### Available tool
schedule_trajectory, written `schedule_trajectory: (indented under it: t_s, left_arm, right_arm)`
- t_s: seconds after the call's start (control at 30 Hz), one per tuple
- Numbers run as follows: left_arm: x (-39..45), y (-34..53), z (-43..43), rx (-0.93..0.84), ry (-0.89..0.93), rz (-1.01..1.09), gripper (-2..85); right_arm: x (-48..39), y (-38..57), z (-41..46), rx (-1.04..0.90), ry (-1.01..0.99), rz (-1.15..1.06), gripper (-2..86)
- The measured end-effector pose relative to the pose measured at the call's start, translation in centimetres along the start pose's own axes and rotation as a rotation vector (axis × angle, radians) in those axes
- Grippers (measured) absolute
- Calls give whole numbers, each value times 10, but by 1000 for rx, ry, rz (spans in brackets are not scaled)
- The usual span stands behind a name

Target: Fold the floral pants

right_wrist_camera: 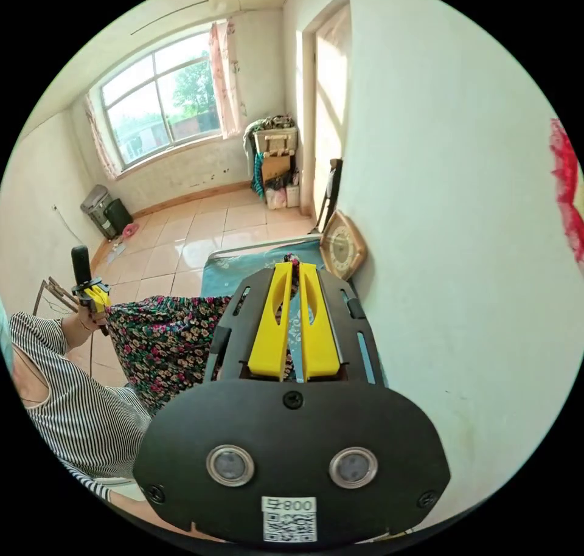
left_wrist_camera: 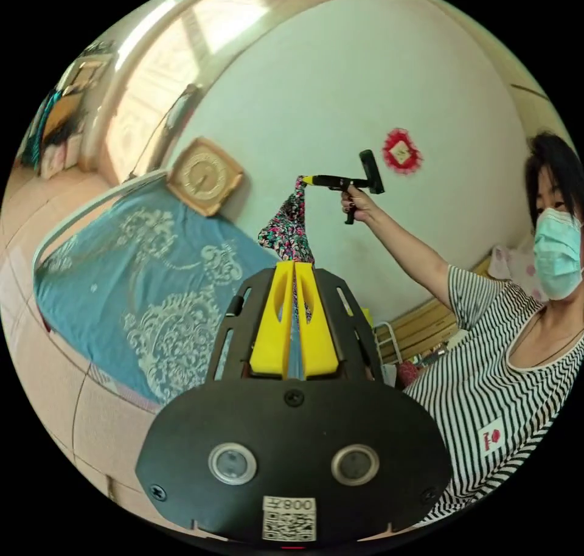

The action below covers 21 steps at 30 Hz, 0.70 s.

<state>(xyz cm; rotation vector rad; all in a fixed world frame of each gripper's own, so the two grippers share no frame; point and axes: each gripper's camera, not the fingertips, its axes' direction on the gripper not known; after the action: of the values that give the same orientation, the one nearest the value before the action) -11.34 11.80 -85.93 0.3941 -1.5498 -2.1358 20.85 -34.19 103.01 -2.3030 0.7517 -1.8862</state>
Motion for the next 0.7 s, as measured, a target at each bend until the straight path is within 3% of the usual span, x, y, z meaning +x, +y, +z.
schedule_trajectory:
  t_s: [0.17, 0.27, 0.4, 0.7]
  left_arm:
    - [-234, 116, 22, -166, -201, -396, 2]
    - [-331, 173, 35, -254, -241, -597, 2]
    - [-402, 219, 40, -313, -282, -657, 4]
    - [-496, 292, 99, -560, -198, -643, 3]
  right_arm:
    - [22, -9, 277, -428, -113, 131, 37]
    - [35, 29, 360, -511, -172, 225, 41]
    - [60, 89, 401, -543, -197, 332, 46]
    - [81, 335, 382, -400, -412, 888, 22]
